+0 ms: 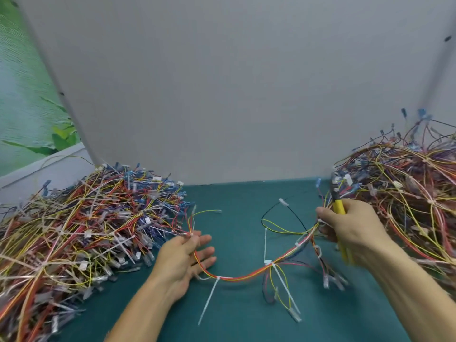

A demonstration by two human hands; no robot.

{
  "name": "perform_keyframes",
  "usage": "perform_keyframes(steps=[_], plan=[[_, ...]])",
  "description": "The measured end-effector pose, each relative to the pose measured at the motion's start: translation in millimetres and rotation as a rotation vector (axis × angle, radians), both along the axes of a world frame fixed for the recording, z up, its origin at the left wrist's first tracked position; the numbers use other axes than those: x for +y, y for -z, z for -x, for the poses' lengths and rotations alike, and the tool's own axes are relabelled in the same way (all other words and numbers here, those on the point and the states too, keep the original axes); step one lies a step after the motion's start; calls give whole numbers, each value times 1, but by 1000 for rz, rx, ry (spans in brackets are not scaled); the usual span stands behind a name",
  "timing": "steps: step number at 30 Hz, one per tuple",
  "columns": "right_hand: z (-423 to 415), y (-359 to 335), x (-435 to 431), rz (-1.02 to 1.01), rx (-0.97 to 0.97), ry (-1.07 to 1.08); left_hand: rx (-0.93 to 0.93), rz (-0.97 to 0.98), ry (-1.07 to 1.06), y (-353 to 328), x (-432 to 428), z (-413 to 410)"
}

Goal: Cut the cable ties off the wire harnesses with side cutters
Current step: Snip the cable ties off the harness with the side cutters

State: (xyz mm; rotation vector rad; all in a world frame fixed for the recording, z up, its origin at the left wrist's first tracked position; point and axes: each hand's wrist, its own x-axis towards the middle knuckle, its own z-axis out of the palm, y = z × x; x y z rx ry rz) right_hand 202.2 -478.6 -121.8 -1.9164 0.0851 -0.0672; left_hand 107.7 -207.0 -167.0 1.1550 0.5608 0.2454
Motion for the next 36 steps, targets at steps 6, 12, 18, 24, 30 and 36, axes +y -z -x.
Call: perform_keyframes(steps=[6, 12, 18, 24, 30, 36], plan=[[5, 2, -9, 650, -13, 73, -5, -223, -29, -9, 2, 2], [26, -67, -15, -567, -332, -146, -363, -222, 81, -57, 6, 10], [9, -27, -20, -26, -56, -87, -111, -210, 38, -26, -2, 1], [0, 12, -12, 807, 186, -137, 87, -505, 141, -1, -1, -4], [7, 14, -9, 854, 252, -217, 170, -574, 138, 6, 2, -2], [27, -11, 1, 1154, -152, 0, 138, -543, 118, 7, 4, 4]])
